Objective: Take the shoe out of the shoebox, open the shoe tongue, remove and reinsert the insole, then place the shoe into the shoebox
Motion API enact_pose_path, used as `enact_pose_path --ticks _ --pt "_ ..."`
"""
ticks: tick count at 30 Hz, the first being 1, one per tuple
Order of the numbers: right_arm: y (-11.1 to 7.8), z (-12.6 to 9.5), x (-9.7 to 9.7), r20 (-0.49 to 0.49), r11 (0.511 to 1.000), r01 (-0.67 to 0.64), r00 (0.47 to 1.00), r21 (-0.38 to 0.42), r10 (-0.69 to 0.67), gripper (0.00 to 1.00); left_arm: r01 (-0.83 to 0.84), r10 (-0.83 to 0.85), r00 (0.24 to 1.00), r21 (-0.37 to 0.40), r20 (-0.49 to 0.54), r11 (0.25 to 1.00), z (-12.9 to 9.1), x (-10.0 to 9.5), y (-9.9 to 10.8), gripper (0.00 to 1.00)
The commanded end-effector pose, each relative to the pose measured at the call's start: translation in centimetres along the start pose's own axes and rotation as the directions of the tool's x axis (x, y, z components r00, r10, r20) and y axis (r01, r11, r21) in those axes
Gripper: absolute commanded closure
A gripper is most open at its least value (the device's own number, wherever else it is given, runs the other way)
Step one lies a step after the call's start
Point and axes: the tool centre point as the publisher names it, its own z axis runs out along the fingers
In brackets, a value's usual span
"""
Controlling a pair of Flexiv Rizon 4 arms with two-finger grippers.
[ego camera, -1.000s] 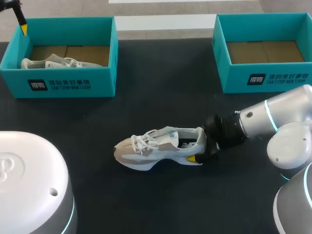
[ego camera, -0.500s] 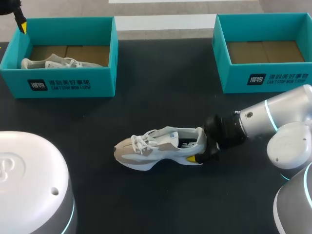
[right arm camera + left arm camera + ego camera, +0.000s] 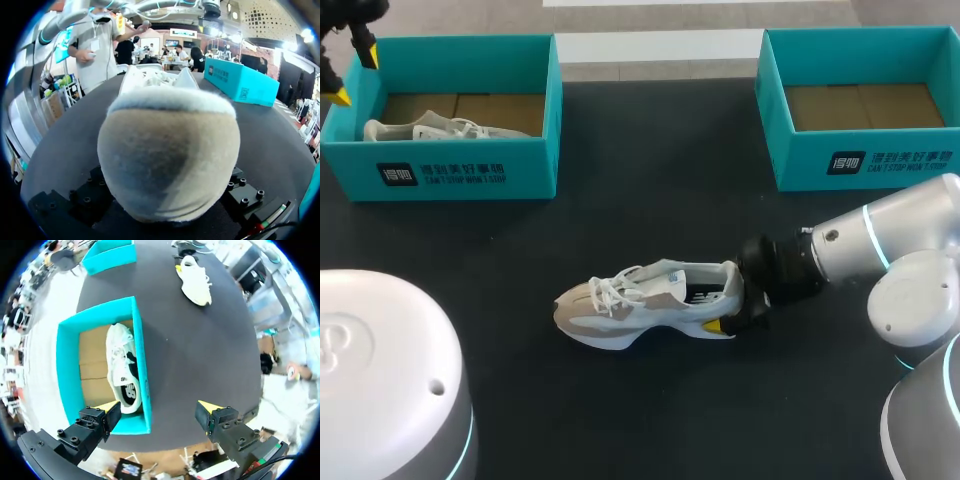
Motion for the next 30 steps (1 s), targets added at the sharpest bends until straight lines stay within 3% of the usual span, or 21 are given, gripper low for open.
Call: enact_pose_path --ticks 1,12,16,17,19,30 --pt "0.0 0.1 -0.1 0.002 1.000 -0.001 1.000 0.004 0.001 1.00 0.475 -0.492 0.865 0.153 0.101 0.867 0.2 2.9 -1.7 0.00" --pt "0.0 0.1 -0.1 0.002 1.000 -0.001 1.000 0.004 0.001 1.00 0.791 -0.797 0.604 0.107 0.018 0.602 1.7 5.8 -7.7 0.00" --pt "0.0 0.1 -0.1 0.002 1.000 -0.001 1.000 0.004 0.001 1.00 0.832 -0.834 0.552 0.079 -0.016 0.549 2.5 7.0 -9.9 0.00" --pt "0.0 0.1 -0.1 0.002 1.000 -0.001 1.000 0.004 0.001 1.00 0.836 -0.836 0.547 0.066 -0.033 0.545 2.6 7.3 -10.3 0.00" --pt "0.0 0.1 -0.1 0.002 1.000 -0.001 1.000 0.004 0.001 1.00 0.784 -0.779 0.621 0.044 -0.087 0.620 3.3 8.5 -11.9 0.00" --pt "0.0 0.1 -0.1 0.002 1.000 -0.001 1.000 0.004 0.001 1.00 0.784 -0.779 0.621 0.044 -0.087 0.620 3.3 8.5 -11.9 0.00"
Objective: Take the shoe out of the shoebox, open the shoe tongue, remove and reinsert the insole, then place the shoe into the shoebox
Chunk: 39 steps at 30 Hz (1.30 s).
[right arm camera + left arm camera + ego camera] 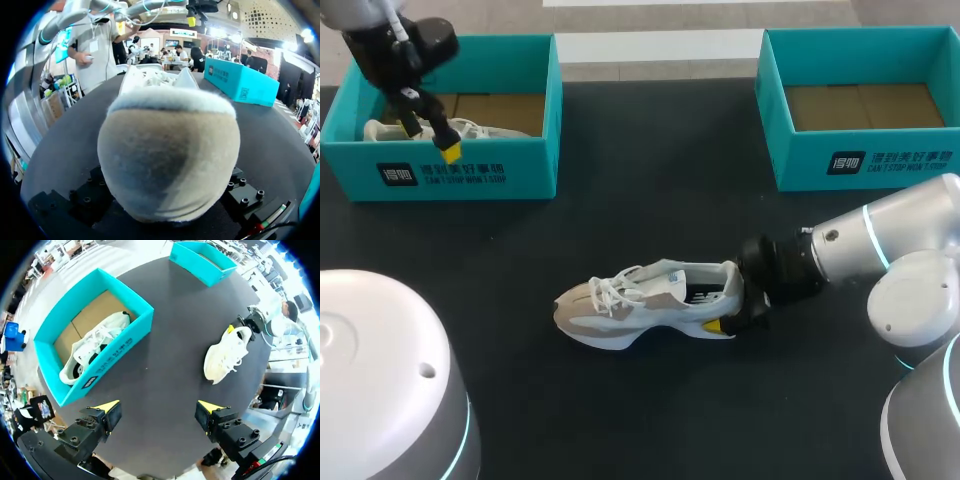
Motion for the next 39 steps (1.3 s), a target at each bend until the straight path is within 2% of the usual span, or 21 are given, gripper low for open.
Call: enact_pose_path --ticks 1,7,8,11,12,13,15,16,20,21,26,33,39 --pt "0.0 0.1 -0.1 0.001 1.000 -0.001 1.000 0.004 0.001 1.00 -0.005 0.004 1.000 -0.010 -0.015 1.000 0.0 -0.5 -0.5 0.00" --pt "0.0 0.1 -0.1 0.001 1.000 -0.001 1.000 0.004 0.001 1.00 -0.005 0.004 1.000 -0.010 -0.015 1.000 0.0 -0.5 -0.5 0.00" --pt "0.0 0.1 -0.1 0.001 1.000 -0.001 1.000 0.004 0.001 1.00 0.045 -0.045 0.999 0.021 -0.024 0.999 0.1 -0.3 -0.2 0.00" --pt "0.0 0.1 -0.1 0.001 1.000 -0.001 1.000 0.004 0.001 1.00 0.224 -0.225 0.974 0.052 0.012 0.973 1.0 1.1 -0.2 0.00" --pt "0.0 0.1 -0.1 0.001 1.000 -0.001 1.000 0.004 0.001 1.00 0.279 -0.279 0.960 0.061 -0.012 0.958 1.3 1.4 -0.3 0.00" --pt "0.0 0.1 -0.1 0.001 1.000 -0.001 1.000 0.004 0.001 1.00 0.326 -0.330 0.943 0.087 0.046 0.942 1.7 1.8 -0.4 0.00" --pt "0.0 0.1 -0.1 0.001 1.000 -0.001 1.000 0.004 0.001 1.00 0.386 -0.389 0.921 0.093 0.009 0.918 2.3 2.8 -0.5 0.00" --pt "0.0 0.1 -0.1 0.001 1.000 -0.001 1.000 0.004 0.001 1.00 0.407 -0.413 0.910 0.120 0.028 0.905 2.5 3.1 -0.5 0.00" --pt "0.0 0.1 -0.1 0.001 1.000 -0.001 1.000 0.004 0.001 1.00 0.527 -0.526 0.850 0.131 -0.046 0.840 2.8 4.2 -0.7 0.00" --pt "0.0 0.1 -0.1 0.001 1.000 -0.001 1.000 0.004 0.001 1.00 0.559 -0.563 0.826 0.156 -0.024 0.814 2.8 5.0 -0.7 0.00" --pt "0.0 0.1 -0.1 0.001 1.000 -0.001 1.000 0.004 0.001 1.00 0.639 -0.648 0.761 0.157 0.014 0.753 3.3 7.1 -1.4 0.00" --pt "0.0 0.1 -0.1 0.001 1.000 -0.001 1.000 0.004 0.001 1.00 0.685 -0.703 0.707 0.166 0.080 0.709 5.0 10.8 -2.9 0.00" --pt "0.0 0.1 -0.1 0.001 1.000 -0.001 1.000 0.004 0.001 1.00 0.717 -0.729 0.683 0.143 0.049 0.682 6.8 14.3 -4.3 0.00"
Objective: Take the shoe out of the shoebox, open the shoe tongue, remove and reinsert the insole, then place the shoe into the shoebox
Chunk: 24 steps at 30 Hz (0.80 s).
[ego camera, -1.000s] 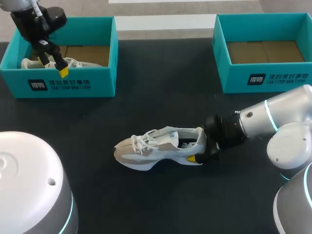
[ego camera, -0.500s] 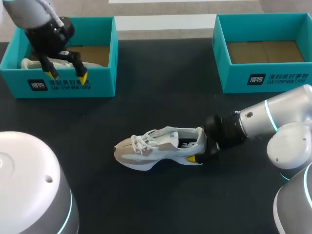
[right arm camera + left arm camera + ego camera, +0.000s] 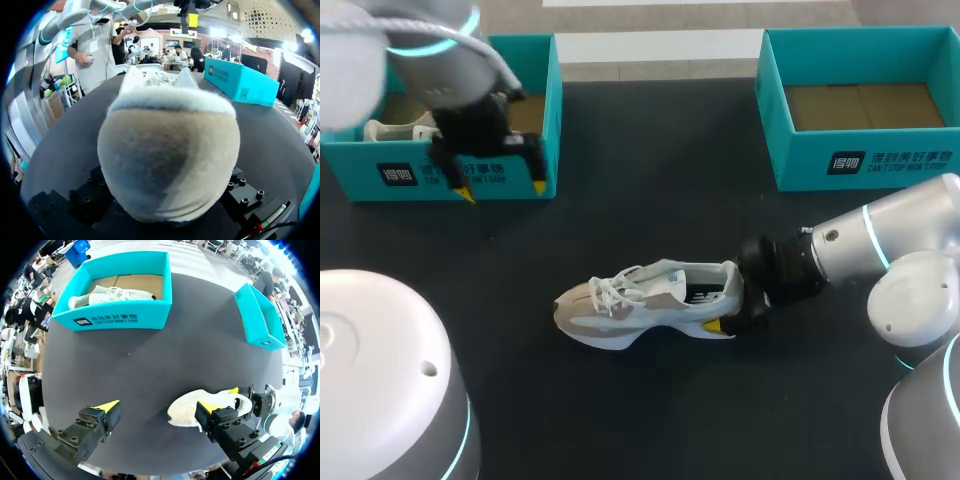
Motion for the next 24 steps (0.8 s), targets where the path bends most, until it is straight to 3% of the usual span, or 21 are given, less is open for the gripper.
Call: enact_pose_path --ticks 1,8,14,24 --pt "0.0 0.1 -0.1 0.002 1.000 -0.001 1.000 0.004 0.001 1.00 0.015 -0.015 1.000 -0.009 0.018 1.000 1.3 2.7 0.6 0.00" --pt "0.0 0.1 -0.1 0.002 1.000 -0.001 1.000 0.004 0.001 1.00 0.081 -0.082 0.997 -0.049 -0.009 0.995 2.0 5.1 1.8 0.00" --pt "0.0 0.1 -0.1 0.002 1.000 -0.001 1.000 0.004 0.001 1.00 -0.005 0.007 1.000 -0.124 0.016 0.992 2.9 6.8 3.4 0.00" --pt "0.0 0.1 -0.1 0.002 1.000 -0.001 1.000 0.004 0.001 1.00 -0.005 0.007 1.000 -0.124 0.016 0.992 2.9 6.8 3.4 0.00"
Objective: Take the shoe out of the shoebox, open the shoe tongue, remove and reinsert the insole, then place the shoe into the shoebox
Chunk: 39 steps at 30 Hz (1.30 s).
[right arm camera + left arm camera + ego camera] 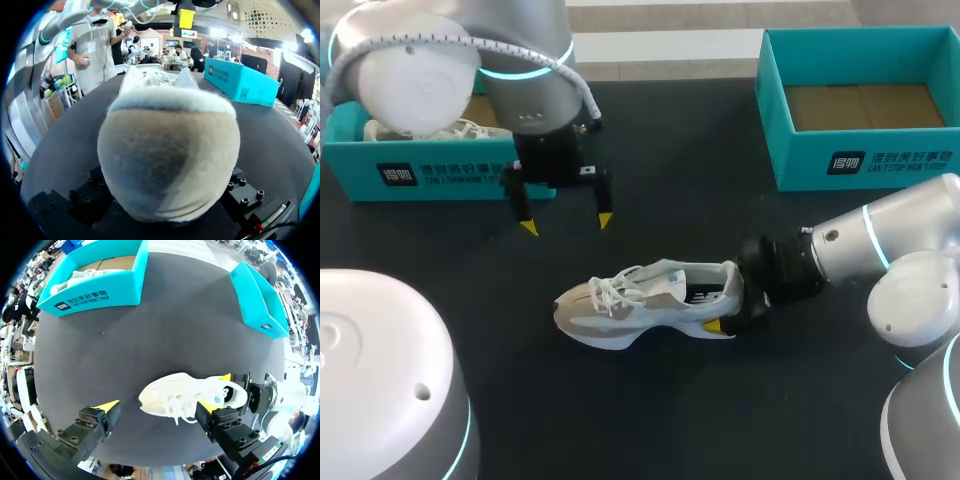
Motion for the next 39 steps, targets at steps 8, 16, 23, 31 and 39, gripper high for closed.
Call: enact_pose_path --ticks 8,16,23,31,39 --pt "0.0 0.1 -0.1 0.002 1.000 -0.001 1.000 0.004 0.001 1.00 -0.012 0.012 1.000 0.005 0.029 1.000 0.1 0.5 0.2 0.00" --pt "0.0 0.1 -0.1 0.002 1.000 -0.001 1.000 0.004 0.001 1.00 -0.004 0.004 0.996 -0.007 0.085 1.000 1.1 3.3 0.4 0.00" --pt "0.0 0.1 -0.1 0.002 1.000 -0.001 1.000 0.004 0.001 1.00 -0.006 0.008 0.987 -0.009 0.161 1.000 1.4 6.1 0.9 0.00" --pt "0.0 0.1 -0.1 0.002 1.000 -0.001 1.000 0.004 0.001 1.00 -0.011 0.004 0.977 0.031 0.212 0.999 2.3 9.3 1.8 0.00" --pt "0.0 0.1 -0.1 0.002 1.000 -0.001 1.000 0.004 0.001 1.00 -0.002 -0.009 0.977 0.052 0.213 0.999 3.5 11.4 2.3 0.00"
